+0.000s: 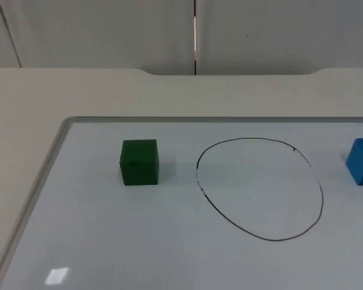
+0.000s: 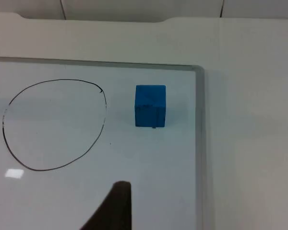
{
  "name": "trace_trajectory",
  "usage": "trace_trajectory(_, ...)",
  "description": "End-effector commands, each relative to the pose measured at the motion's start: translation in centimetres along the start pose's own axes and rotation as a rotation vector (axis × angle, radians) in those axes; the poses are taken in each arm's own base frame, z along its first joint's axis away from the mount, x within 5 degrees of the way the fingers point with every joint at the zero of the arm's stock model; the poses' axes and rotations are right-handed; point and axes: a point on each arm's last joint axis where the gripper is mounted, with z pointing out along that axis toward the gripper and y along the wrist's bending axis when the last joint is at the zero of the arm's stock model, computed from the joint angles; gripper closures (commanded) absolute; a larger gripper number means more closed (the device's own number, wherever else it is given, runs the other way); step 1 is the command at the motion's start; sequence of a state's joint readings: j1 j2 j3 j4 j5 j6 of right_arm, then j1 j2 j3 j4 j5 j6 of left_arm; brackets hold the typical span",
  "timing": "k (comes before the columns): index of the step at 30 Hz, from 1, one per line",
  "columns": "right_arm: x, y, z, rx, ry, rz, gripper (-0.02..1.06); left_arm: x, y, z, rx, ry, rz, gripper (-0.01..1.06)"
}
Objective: Push the two cubes into the marked area.
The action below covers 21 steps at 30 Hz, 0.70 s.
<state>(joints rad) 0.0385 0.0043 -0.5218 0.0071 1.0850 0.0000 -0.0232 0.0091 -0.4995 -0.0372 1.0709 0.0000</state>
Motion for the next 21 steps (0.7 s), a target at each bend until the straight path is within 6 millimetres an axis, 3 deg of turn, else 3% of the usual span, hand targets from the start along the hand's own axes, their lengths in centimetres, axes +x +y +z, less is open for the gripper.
trace_trajectory(1, 0.1, 0.0, 0.1, 0.007, -0.005, -0.006, -0.01, 0.0, 0.0, 0.4, -0.004, 0.026, -0.008, 0.0)
trace_trajectory(11, 0.1, 0.0, 0.1, 0.007, -0.005, -0.006, -0.01, -0.8, 0.1, 2.1, -0.009, 0.154, -0.011, 0.03)
trace_trajectory(21, 0.1, 0.0, 0.1, 0.007, -0.005, -0.006, -0.01, -0.9, 0.1, 2.1, -0.009, 0.153, -0.011, 0.03)
